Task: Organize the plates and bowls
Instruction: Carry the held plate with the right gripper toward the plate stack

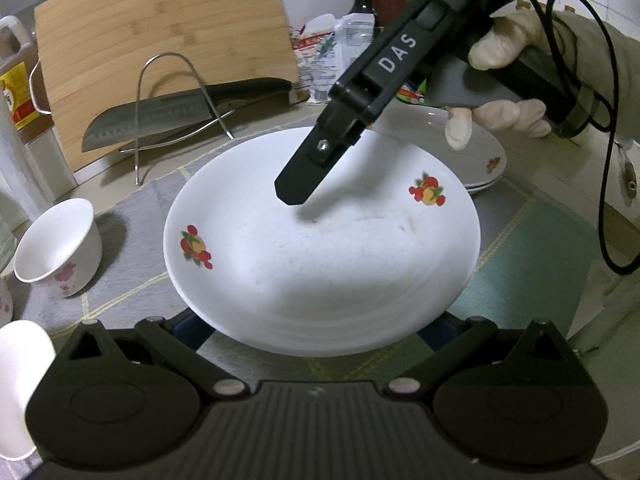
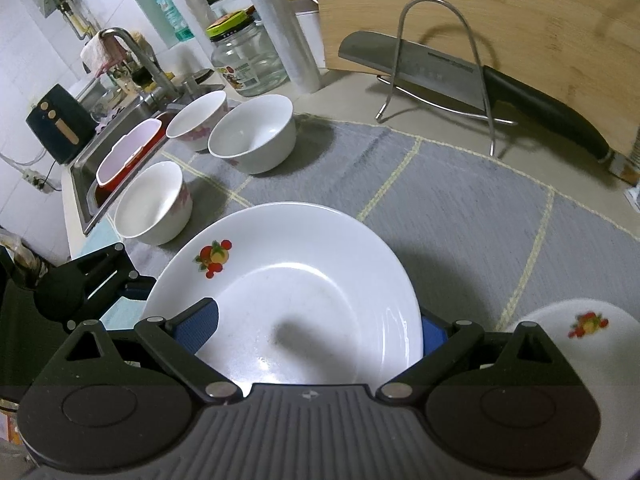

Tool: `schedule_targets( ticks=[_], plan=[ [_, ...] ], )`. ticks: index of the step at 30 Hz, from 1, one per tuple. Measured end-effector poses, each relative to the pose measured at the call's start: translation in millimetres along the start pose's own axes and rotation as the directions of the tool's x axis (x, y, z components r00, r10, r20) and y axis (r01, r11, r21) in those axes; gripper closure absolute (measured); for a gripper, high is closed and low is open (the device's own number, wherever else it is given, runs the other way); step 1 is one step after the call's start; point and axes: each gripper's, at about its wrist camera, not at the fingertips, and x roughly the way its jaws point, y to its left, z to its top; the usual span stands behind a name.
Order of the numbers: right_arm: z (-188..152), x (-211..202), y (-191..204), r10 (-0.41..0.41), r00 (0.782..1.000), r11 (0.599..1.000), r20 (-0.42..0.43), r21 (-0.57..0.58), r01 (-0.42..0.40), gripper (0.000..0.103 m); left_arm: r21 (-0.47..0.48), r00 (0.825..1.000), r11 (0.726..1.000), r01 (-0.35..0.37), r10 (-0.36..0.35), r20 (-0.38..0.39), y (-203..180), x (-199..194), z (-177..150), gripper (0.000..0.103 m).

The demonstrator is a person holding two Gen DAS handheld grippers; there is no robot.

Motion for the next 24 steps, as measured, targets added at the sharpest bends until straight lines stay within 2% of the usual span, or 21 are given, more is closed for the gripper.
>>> schedule_targets(
  ticks=[12,24],
  plan=[
    [-22.6,-23.8,-14.3,-0.039,0.998,0.997,0.04,0.061,0.036,0.002,0.052,0.998,0.997,0.059,-0.059,-0.008,-14.3,5.7,14.7,0.0],
    [-47.1,-52.0,-43.9,-0.107,0.992,0.985,0.071,0.146,0.096,0.002,0.132,0.99,0.981,0.141,-0.141,-0.012,-33.9,27.7,39.1,0.0]
  ],
)
